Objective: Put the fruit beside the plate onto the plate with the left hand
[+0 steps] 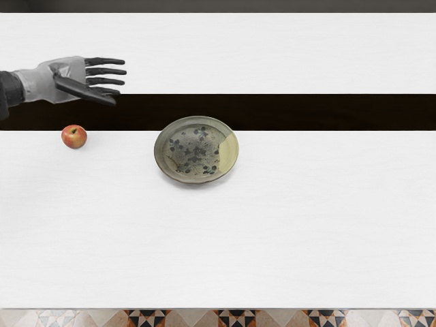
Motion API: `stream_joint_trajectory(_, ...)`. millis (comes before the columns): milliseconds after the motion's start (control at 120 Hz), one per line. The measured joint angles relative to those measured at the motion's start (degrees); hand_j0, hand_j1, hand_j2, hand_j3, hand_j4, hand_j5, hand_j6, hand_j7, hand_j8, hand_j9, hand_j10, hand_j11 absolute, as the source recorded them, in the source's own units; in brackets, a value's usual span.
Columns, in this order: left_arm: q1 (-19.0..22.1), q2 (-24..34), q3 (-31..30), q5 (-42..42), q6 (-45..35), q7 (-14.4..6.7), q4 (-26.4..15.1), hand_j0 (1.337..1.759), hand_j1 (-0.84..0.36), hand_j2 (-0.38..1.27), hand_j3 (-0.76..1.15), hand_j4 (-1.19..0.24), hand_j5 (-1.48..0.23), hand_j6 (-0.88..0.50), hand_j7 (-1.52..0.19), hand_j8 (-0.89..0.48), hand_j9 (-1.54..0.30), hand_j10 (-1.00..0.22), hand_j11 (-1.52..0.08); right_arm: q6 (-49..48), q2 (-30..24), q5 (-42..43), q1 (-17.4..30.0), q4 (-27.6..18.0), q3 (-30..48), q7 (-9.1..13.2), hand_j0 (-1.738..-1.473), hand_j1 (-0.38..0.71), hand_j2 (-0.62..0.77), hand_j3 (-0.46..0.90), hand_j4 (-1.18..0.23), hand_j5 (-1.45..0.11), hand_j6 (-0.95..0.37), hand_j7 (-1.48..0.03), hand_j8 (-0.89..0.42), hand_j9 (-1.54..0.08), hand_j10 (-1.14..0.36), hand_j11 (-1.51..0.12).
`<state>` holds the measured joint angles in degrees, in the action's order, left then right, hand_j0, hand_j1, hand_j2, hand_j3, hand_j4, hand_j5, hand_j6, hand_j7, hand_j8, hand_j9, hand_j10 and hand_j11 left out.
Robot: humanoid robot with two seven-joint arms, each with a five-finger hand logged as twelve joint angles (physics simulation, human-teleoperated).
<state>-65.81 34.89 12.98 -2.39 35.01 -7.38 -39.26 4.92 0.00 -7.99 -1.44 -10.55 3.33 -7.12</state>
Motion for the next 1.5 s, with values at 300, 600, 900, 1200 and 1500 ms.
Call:
stream_joint_trajectory(300,-1.3,4.8,0.1,-8.8,0.0,-1.5,-1.6,1.658,0.05,0.05,0.0,-0.25,-0.32,-0.25,-0.32,-0.25,-0.32,-0.25,-0.32,0.0,0.0,0.0,-0.4,0.0,0.0,-0.1,-1.658,-0.31,-0.01,0.0,-0.03,-0.05,-0.03,-0.05,-0.03,-0.05,-0.03,-0.05)
stream_joint_trajectory(600,-3.0,8.7,-3.7,-37.7,-26.0,-10.1,-19.8,1.658,0.05,0.05,0.0,-0.25,-0.32,-0.25,-0.32,-0.25,-0.32,-0.25,-0.32,0.0,0.0,0.0,-0.4,0.0,0.0,-0.1,-1.658,-0.31,-0.01,0.0,-0.04,-0.05,-0.04,-0.05,-0.04,-0.05,-0.03,-0.05)
stream_joint_trajectory(900,-3.7,5.8,-11.3,-45.6,-40.3,-19.4,-22.2,1.658,0.05,0.05,0.0,-0.25,-0.32,-0.25,-0.32,-0.25,-0.32,-0.25,-0.32,0.0,0.0,0.0,-0.5,0.1,0.0,-0.1,-1.658,-0.31,-0.01,0.0,-0.04,-0.05,-0.04,-0.05,-0.04,-0.05,-0.03,-0.05)
stream_joint_trajectory(1200,-5.3,-1.1,-21.2,-46.1,-46.3,-22.3,-17.6,1.658,0.05,0.05,0.0,-0.25,-0.32,-0.25,-0.32,-0.25,-0.32,-0.25,-0.32,0.0,0.0,0.0,-0.5,0.2,0.0,-0.1,-1.658,-0.31,-0.01,0.0,-0.04,-0.05,-0.04,-0.05,-0.04,-0.05,-0.03,-0.05)
stream_joint_trajectory(1500,-5.2,-3.8,-23.2,-45.5,-46.6,-22.5,-14.3,1.658,0.05,0.05,0.0,-0.25,-0.32,-0.25,-0.32,-0.25,-0.32,-0.25,-0.32,0.0,0.0,0.0,-0.5,0.3,0.0,-0.1,-1.658,-0.31,-0.01,0.0,-0.04,-0.05,-0.04,-0.05,-0.04,-0.05,-0.03,-0.05)
